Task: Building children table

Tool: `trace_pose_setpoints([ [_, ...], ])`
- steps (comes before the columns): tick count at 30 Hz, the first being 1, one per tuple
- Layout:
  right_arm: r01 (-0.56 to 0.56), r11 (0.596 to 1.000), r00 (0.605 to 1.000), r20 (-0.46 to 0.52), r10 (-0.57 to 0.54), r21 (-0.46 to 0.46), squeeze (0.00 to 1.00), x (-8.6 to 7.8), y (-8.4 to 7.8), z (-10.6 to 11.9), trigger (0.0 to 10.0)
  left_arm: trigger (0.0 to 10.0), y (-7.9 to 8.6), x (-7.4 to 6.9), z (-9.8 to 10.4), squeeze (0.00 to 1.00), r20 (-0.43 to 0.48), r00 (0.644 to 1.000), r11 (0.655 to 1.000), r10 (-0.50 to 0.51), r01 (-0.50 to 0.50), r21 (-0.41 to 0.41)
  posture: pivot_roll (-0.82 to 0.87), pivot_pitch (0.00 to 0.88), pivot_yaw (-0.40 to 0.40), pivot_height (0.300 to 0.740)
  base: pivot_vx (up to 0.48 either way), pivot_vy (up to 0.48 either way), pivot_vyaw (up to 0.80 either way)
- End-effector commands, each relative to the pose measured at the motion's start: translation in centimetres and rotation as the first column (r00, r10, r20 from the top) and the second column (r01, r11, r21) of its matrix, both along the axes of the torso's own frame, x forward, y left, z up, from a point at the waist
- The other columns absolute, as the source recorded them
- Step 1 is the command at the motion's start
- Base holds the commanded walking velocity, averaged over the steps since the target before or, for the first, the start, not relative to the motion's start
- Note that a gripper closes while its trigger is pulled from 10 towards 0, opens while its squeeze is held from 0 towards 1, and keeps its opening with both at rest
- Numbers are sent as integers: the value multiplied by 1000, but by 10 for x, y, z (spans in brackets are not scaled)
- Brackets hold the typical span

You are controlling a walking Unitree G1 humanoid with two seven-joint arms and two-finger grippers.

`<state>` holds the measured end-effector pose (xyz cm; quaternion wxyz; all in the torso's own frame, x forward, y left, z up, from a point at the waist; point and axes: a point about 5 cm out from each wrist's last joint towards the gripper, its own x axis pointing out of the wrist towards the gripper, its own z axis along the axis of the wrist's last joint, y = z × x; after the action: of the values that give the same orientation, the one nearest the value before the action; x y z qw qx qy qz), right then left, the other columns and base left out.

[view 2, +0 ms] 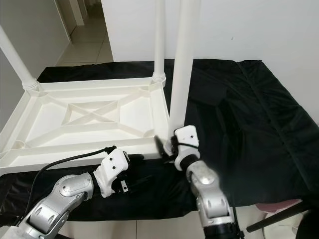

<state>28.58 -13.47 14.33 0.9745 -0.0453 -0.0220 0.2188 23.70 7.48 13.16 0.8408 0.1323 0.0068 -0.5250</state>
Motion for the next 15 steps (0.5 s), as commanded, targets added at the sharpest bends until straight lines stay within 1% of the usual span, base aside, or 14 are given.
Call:
trace_pose_setpoints([
  [1,-28,1000,1000,-12,28,13,0,1,-1,-2,10000,10000,2,-2,-3,0,-15,1000,1000,-15,15,11,-35,15,31,740,0,0,0],
  [2,-28,1000,1000,-12,28,13,0,1,-1,-2,10000,10000,2,-2,-3,0,-15,1000,1000,-15,15,11,-35,15,31,740,0,0,0],
  [3,-60,998,998,-1,60,-6,0,4,-3,0,10000,10000,2,-2,-3,0,-13,1000,1000,-17,17,14,-35,13,31,740,0,0,0],
  [5,-155,985,987,24,157,-70,0,9,-7,4,10000,10000,2,-1,-2,0,-8,1000,1000,-16,16,15,-35,16,40,740,0,0,0],
  [6,-155,985,987,24,157,-70,0,9,-7,4,10000,10000,2,-1,-2,0,-8,1000,1000,-16,16,15,-35,16,40,740,0,0,0],
  [8,-236,967,970,34,240,-101,0,12,-9,7,10000,10000,2,1,0,0,-5,1000,1000,-10,10,10,-35,17,44,740,0,0,0],
  [10,-236,967,970,34,240,-101,0,12,-9,7,10000,10000,2,1,0,0,-5,1000,1000,-10,10,10,-35,17,44,740,0,0,0],
  [11,-274,955,960,32,279,-117,0,14,-10,6,10000,10000,1,0,0,0,-6,1000,1000,-11,11,8,-32,18,50,740,0,0,0],
  [12,-298,945,952,30,305,-135,0,16,-10,6,8314,10000,1,-1,0,0,-7,1000,1000,-17,17,10,-25,15,51,740,0,0,0],
  [13,-321,936,944,23,328,-146,0,17,-11,5,4824,10000,0,-2,-1,0,-7,1000,1000,-25,25,13,-24,16,53,740,0,0,0],
  [14,-321,936,944,23,328,-146,0,17,-11,5,4824,10000,0,-2,-1,0,-7,1000,1000,-25,25,13,-24,16,53,740,0,0,0],
  [15,-341,924,937,15,348,-171,0,18,-11,4,1647,10000,-2,-3,-1,0,-5,1000,999,-31,31,15,-24,21,59,740,0,0,0],
])
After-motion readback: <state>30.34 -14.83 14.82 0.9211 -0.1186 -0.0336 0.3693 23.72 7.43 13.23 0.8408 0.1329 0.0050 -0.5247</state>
